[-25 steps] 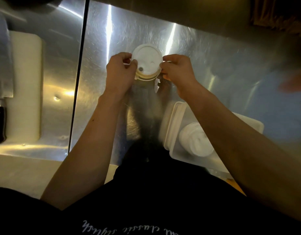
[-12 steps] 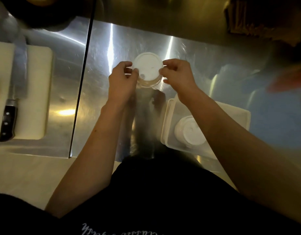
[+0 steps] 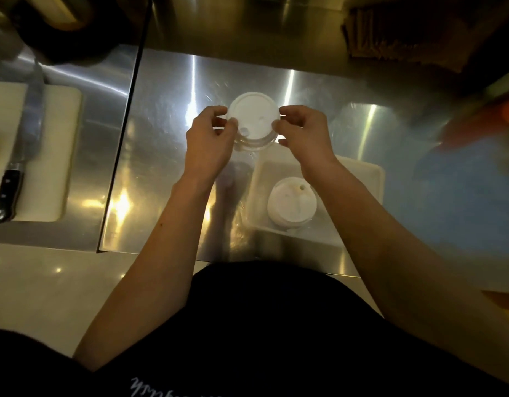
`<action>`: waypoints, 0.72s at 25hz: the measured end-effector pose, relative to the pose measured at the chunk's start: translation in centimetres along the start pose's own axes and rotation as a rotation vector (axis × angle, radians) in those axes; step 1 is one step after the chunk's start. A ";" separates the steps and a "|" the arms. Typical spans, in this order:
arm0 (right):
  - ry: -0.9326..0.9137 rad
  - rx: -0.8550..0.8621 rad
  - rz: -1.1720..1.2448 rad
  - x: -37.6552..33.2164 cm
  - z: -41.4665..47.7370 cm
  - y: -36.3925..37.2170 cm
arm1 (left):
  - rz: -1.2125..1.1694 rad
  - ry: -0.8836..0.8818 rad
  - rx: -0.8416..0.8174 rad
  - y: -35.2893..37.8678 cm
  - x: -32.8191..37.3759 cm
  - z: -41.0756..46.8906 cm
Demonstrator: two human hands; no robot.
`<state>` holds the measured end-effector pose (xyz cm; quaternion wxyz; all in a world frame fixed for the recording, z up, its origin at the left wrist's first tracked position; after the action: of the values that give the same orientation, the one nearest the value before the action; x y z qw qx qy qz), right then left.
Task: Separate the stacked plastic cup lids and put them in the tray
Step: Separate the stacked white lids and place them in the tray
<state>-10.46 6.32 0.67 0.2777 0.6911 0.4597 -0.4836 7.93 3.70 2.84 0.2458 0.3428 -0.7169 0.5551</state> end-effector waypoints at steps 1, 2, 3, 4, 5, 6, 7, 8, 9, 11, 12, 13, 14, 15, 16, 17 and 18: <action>-0.002 0.002 0.008 -0.1 -0.2 -0.7 | -0.001 0.005 0.000 0.4 0.4 -0.6; -0.010 -0.001 0.013 -0.3 -0.5 -1.6 | -0.001 0.011 0.001 0.9 0.9 -1.4; -0.018 -0.001 0.016 -0.4 -0.6 -2.3 | 0.001 0.015 0.003 1.3 1.2 -2.1; -0.026 0.001 0.022 -0.5 -0.8 -3.1 | 0.002 0.015 0.007 1.7 1.6 -2.7; -0.033 0.000 0.027 -0.5 -0.9 -3.7 | -0.001 0.009 0.013 2.1 1.9 -3.1; -0.036 -0.004 0.027 -0.5 -1.2 -4.3 | -0.003 0.003 0.018 2.5 2.1 -3.6; -0.040 -0.010 0.026 -0.5 -1.4 -5.0 | -0.009 0.002 0.025 2.9 2.4 -4.1; -0.042 -0.016 0.030 -0.4 -1.6 -5.5 | -0.018 0.001 0.031 3.2 2.6 -4.6; -0.040 -0.022 0.038 -0.2 -1.7 -6.1 | -0.031 0.003 0.040 3.5 2.8 -5.0; -0.034 -0.035 0.046 0.0 -2.0 -7.1 | -0.045 -0.004 0.053 4.2 3.1 -6.0; -0.033 -0.043 0.043 0.1 -2.1 -7.6 | -0.045 -0.009 0.057 4.5 3.1 -6.4; -0.027 -0.052 0.045 0.3 -2.1 -7.9 | -0.045 -0.012 0.061 4.8 3.1 -6.9; -0.023 -0.060 0.051 0.5 -2.2 -8.3 | -0.047 -0.013 0.064 5.1 3.1 -7.3; -0.017 -0.069 0.061 0.6 -2.3 -8.5 | -0.049 -0.015 0.069 5.2 3.1 -7.7; -0.011 -0.084 0.066 0.8 -2.5 -8.7 | -0.052 -0.021 0.079 5.4 3.0 -8.2; -0.007 -0.096 0.070 0.9 -2.6 -8.8 | -0.054 -0.027 0.090 5.4 2.9 -8.5; -0.004 -0.106 0.071 1.1 -2.8 -8.9 | -0.050 -0.034 0.098 5.5 2.8 -8.8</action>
<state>-17.21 12.75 1.25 0.3320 0.6903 0.4593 -0.4498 1.68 12.41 3.74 0.2301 0.3817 -0.6840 0.5775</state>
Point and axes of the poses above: each hand's wrist, its own z-axis towards the middle knuckle, its own y-axis out of the palm, x = y × z, the point moved 6 cm from there along z, towards the middle knuckle, and after that the axes turned 14 degrees about z, right-handed, at the moved point
